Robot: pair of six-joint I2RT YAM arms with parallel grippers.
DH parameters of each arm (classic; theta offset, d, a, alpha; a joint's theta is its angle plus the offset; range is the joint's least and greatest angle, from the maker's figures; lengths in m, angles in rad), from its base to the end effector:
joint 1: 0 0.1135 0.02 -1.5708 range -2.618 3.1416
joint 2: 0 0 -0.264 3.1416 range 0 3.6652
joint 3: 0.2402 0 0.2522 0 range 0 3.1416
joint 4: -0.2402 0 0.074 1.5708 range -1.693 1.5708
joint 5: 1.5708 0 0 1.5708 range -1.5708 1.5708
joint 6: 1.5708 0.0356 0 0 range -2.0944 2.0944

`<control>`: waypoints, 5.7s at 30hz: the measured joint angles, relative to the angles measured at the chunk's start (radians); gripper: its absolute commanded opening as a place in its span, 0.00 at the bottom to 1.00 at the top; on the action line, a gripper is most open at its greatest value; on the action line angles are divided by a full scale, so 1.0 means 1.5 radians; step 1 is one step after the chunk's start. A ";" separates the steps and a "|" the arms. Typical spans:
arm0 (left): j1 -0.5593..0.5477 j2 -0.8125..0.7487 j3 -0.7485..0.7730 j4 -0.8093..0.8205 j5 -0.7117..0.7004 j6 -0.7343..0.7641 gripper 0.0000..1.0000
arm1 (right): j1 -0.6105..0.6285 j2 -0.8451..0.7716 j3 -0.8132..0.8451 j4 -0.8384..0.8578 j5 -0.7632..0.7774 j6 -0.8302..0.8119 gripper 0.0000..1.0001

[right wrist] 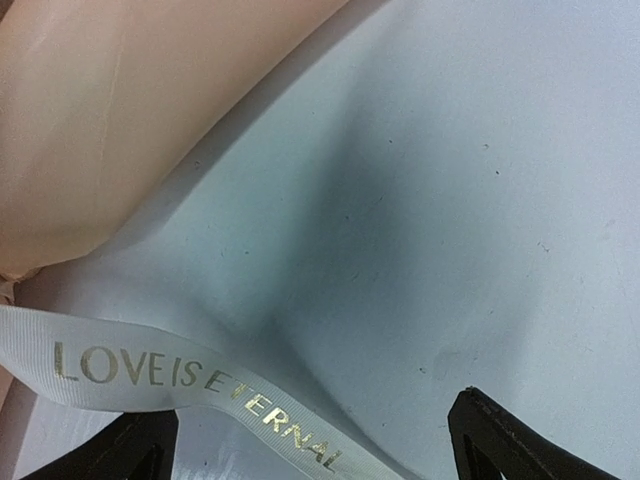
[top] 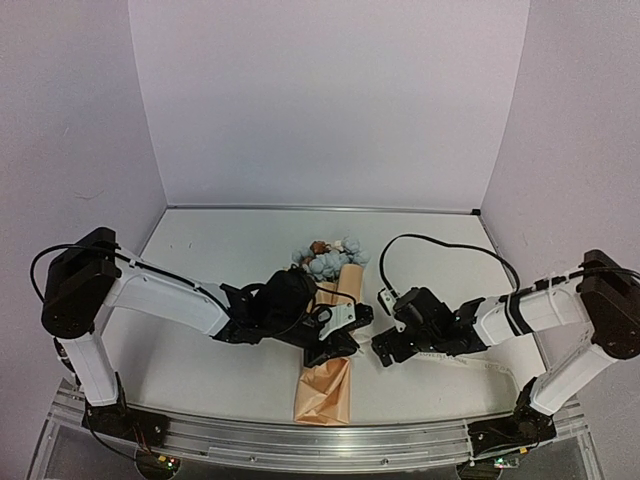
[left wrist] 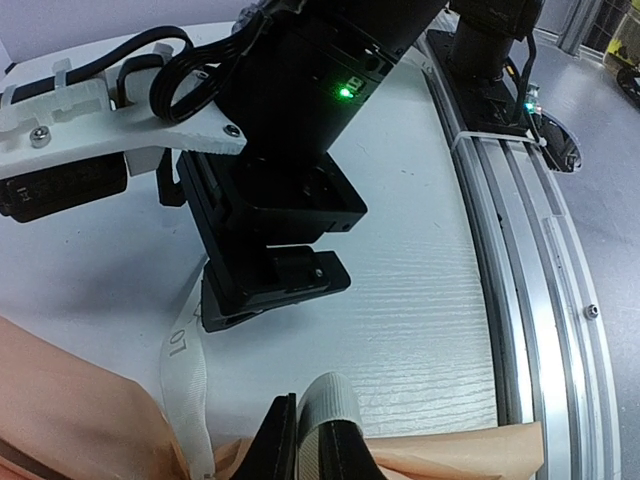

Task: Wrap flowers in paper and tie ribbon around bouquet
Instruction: Cross the half-tied ribbon over the folded bouquet.

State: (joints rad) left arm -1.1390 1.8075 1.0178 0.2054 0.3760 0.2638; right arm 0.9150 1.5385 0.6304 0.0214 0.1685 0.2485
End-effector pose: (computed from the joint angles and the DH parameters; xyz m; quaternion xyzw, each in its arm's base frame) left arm 0.1498 -0.3563 0.1793 0.6260 0.6039 -0.3462 0.3516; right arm 0.1745 0.2170 0.1366 -0.2804 0.8963 0.1174 0.3228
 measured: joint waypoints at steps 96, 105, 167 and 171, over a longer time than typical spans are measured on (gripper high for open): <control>0.015 -0.126 0.024 -0.080 -0.103 -0.029 0.52 | -0.110 -0.070 0.006 -0.375 0.001 0.218 0.65; 0.026 -0.163 -0.032 -0.037 -0.113 -0.073 0.51 | -0.113 -0.045 0.002 -0.274 0.000 0.237 0.07; 0.074 -0.342 -0.273 0.086 -0.159 -0.161 0.53 | 0.108 0.199 0.612 -0.622 -0.387 0.273 0.00; 0.075 -0.375 -0.294 0.085 -0.181 -0.193 0.53 | 0.122 0.231 0.614 -0.602 -0.372 0.279 0.01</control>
State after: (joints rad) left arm -1.0264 1.2456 0.5760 0.3330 0.1046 -0.0264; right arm 1.0985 1.8844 1.5517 -0.8818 -0.3896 0.6675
